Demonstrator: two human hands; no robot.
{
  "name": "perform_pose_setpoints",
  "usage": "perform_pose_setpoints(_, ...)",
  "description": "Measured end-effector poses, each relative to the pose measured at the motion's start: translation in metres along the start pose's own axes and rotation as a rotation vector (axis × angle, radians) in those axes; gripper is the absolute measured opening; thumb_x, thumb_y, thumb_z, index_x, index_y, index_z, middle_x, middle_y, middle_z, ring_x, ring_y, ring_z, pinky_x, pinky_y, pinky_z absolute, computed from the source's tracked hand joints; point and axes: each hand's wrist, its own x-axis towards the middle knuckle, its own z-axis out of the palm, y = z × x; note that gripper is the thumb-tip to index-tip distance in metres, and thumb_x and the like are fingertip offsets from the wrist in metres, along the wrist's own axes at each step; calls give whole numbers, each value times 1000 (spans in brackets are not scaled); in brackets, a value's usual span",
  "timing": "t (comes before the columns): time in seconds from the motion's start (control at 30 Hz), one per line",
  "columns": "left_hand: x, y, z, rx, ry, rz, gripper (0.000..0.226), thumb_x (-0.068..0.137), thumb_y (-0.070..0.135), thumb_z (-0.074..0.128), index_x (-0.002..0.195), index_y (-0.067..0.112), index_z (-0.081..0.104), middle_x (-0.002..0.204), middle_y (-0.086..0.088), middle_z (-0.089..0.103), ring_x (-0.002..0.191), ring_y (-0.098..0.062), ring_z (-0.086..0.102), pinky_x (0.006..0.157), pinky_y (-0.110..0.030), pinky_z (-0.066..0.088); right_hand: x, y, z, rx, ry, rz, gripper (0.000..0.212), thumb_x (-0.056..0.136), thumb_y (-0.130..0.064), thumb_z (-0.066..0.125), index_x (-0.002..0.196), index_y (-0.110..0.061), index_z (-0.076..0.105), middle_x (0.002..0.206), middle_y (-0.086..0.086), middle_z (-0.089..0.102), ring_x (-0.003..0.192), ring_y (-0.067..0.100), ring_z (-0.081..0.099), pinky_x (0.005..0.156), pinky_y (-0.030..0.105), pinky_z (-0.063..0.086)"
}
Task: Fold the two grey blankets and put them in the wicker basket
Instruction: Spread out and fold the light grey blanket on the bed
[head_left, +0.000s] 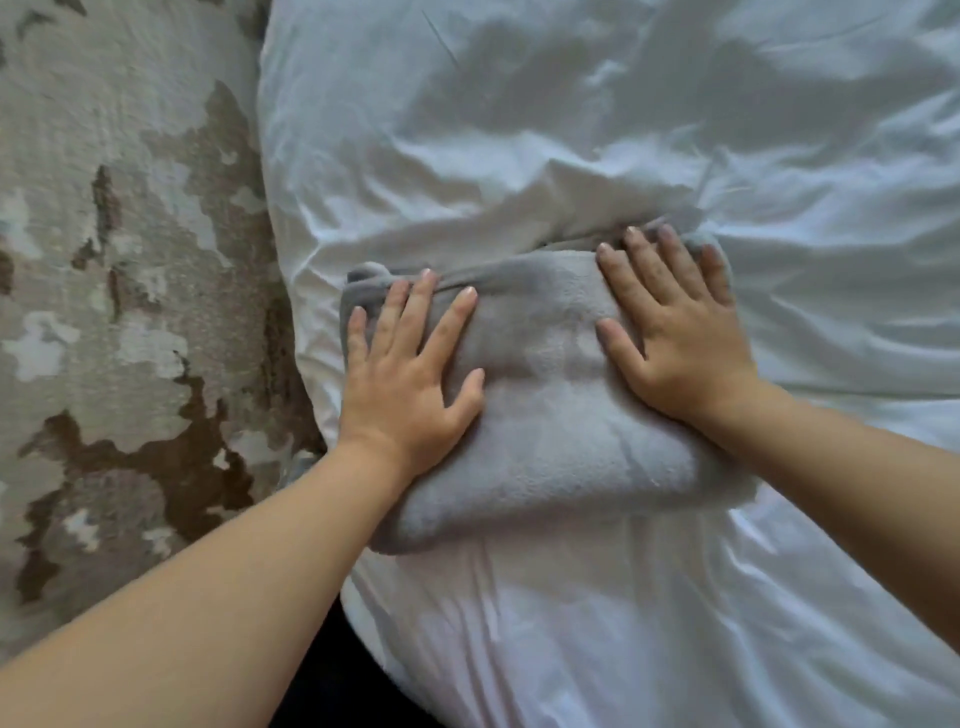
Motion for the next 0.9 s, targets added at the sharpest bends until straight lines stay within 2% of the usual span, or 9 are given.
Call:
perform_pose_setpoints(0.1,13,-10,26,-56,124,70,72,78,49,38,145,24,37,152,-12,33,141,-31,26,113,-54,10,2,23,17,15,44,-27,65,91,-50,25,149,-20,29,154,12,30,145,33,19,117,52,6)
perform_pose_setpoints(0.23,27,-21,64,-120,301,125,62,78,46,36,135,21,40,141,-17,46,131,-28,34,106,-53,26,18,25,61,72,249,-36,66,91,-47,24,140,-9,44,143,20,45,134,37,35,110,59,25)
perform_pose_setpoints(0.37,35,-29,89,-94,375,161,59,82,47,31,133,19,42,136,-17,49,129,-29,37,103,-48,27,24,35,91,130,355,-93,63,90,-48,21,137,-11,42,138,22,48,130,34,35,108,54,29)
perform_pose_setpoints(0.53,37,-29,90,-112,396,176,59,88,52,20,132,19,42,138,-9,37,128,-29,37,103,-48,27,28,36,91,165,367,-108,61,89,-47,21,135,-11,41,135,24,49,129,34,37,108,51,29)
perform_pose_setpoints(0.7,38,-27,86,-81,406,178,59,81,45,33,131,17,43,135,-17,48,127,-30,38,103,-48,27,28,34,88,175,356,-99,60,85,-43,27,134,-12,42,135,24,50,129,33,37,106,56,30)
perform_pose_setpoints(0.9,35,-26,87,-87,395,164,58,81,43,33,133,17,42,135,-19,49,128,-30,37,104,-50,28,26,37,96,166,391,-98,63,89,-46,22,135,-10,44,136,22,50,129,34,38,107,54,30)
